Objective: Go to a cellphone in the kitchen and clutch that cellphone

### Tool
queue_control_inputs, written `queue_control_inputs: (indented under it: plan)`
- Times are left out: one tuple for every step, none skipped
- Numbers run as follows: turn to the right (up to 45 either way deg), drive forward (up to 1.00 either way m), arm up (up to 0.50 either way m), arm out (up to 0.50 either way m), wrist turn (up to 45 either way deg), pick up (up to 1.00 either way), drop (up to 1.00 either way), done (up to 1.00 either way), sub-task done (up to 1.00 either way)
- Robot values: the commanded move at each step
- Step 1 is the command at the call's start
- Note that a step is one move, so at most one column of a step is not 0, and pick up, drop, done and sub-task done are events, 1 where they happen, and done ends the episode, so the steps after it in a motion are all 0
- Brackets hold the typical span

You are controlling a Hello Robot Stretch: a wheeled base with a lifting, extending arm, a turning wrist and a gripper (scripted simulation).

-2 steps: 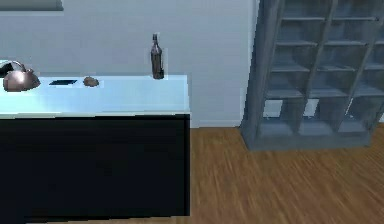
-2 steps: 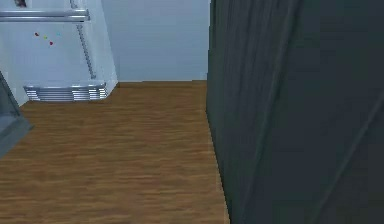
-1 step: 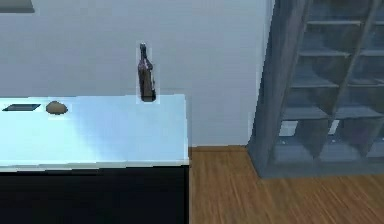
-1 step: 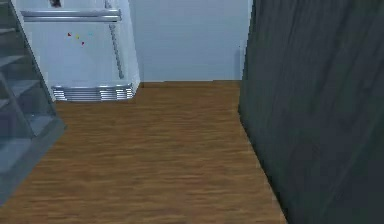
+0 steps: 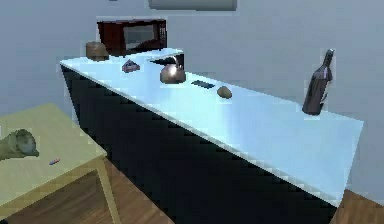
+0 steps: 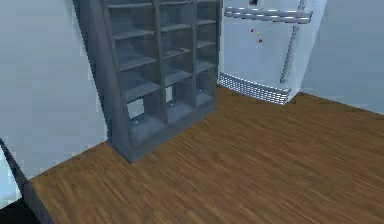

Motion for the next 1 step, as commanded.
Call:
queue_control_inputs:
  plan:
    - [0.0, 0.40, 0.00, 0.00, 0.0, 0.00, 0.00, 0.00, 0.00]
